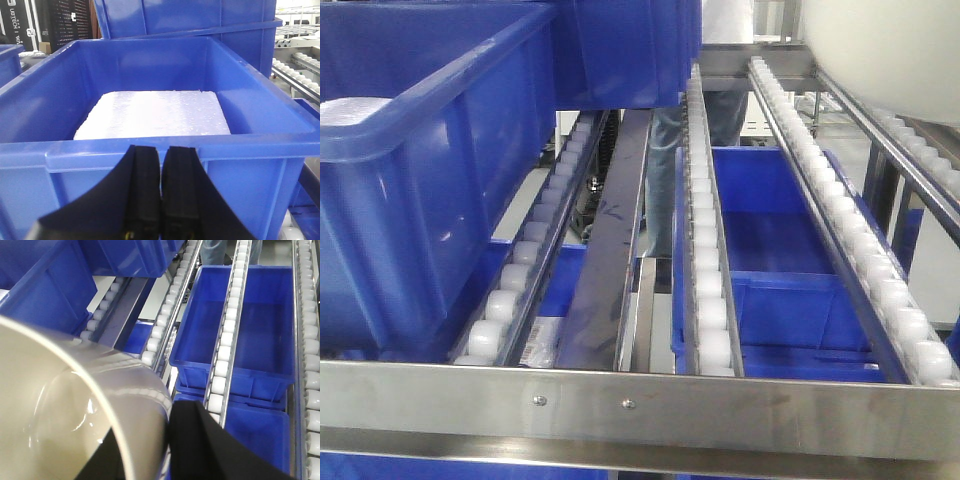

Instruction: Move white bin to right shelf second layer

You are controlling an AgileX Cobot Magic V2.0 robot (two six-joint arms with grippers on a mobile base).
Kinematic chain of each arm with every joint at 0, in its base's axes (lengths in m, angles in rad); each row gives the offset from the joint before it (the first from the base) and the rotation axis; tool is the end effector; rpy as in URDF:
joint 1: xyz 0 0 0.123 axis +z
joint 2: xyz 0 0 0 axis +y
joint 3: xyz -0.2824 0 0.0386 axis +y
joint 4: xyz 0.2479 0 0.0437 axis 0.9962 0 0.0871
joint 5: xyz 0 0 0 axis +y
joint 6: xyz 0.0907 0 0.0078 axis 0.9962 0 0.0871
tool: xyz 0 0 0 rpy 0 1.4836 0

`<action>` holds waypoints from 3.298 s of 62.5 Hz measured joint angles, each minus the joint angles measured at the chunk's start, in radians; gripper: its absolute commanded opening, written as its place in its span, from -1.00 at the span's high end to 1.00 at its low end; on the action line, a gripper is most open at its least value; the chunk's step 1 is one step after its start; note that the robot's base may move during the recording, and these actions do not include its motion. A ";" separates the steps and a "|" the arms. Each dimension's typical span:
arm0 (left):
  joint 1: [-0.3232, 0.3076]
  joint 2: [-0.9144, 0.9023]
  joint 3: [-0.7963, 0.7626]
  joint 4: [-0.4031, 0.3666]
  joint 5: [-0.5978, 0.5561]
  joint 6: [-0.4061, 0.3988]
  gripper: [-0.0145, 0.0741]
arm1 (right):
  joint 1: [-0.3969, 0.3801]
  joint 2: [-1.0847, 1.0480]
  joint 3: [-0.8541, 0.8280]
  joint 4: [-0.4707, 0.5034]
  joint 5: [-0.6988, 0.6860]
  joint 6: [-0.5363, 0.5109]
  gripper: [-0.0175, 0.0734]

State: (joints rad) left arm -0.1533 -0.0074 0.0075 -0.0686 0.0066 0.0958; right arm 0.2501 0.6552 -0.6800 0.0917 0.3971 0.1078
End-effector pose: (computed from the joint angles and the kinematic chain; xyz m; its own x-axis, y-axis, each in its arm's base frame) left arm 0.0553 -0.0086 0.2104 0.0836 0.0146 -0.9964 0.1509 0.9882 0.0271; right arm 0.1287 0.0362 0.3499 -0.3197 0.1156 -0.9404 -0.2233 0.9554 0.1933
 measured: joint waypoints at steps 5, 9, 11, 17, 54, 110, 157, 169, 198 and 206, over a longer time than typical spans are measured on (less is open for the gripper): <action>0.000 0.000 0.000 0.000 0.000 0.000 0.48 | 0.000 0.000 0.000 0.000 0.000 0.000 0.49; 0.000 0.000 0.000 0.000 0.000 0.000 0.48 | 0.000 0.003 0.000 0.000 -0.013 0.000 0.49; 0.000 0.000 0.000 0.000 0.000 0.000 0.48 | 0.000 0.015 0.000 0.000 -0.029 0.000 0.49; 0.000 0.000 0.000 0.000 0.000 0.000 0.48 | 0.000 0.061 -0.002 0.000 -0.052 0.000 0.49; 0.000 0.000 0.000 0.000 0.000 0.000 0.48 | -0.012 0.466 -0.128 0.000 -0.019 0.000 0.49; 0.000 0.000 0.000 0.000 0.000 0.000 0.48 | -0.030 0.632 -0.043 0.000 -0.093 0.000 0.49; 0.000 0.000 0.000 0.000 0.000 0.000 0.48 | -0.030 0.798 -0.043 0.002 -0.164 0.000 0.49; 0.000 0.000 0.000 0.000 0.000 0.000 0.48 | -0.030 0.810 -0.046 0.002 -0.173 0.000 0.49; 0.000 0.000 0.000 0.000 0.000 0.000 0.48 | -0.030 0.815 -0.046 0.002 -0.193 0.000 -0.11; 0.000 0.000 0.000 0.000 0.000 0.000 0.48 | -0.030 0.816 -0.046 0.002 -0.206 0.000 -0.32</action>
State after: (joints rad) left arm -0.1533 -0.0074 0.0075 -0.0686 0.0066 0.0958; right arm 0.2196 1.4717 -0.7265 0.0936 0.1911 0.1078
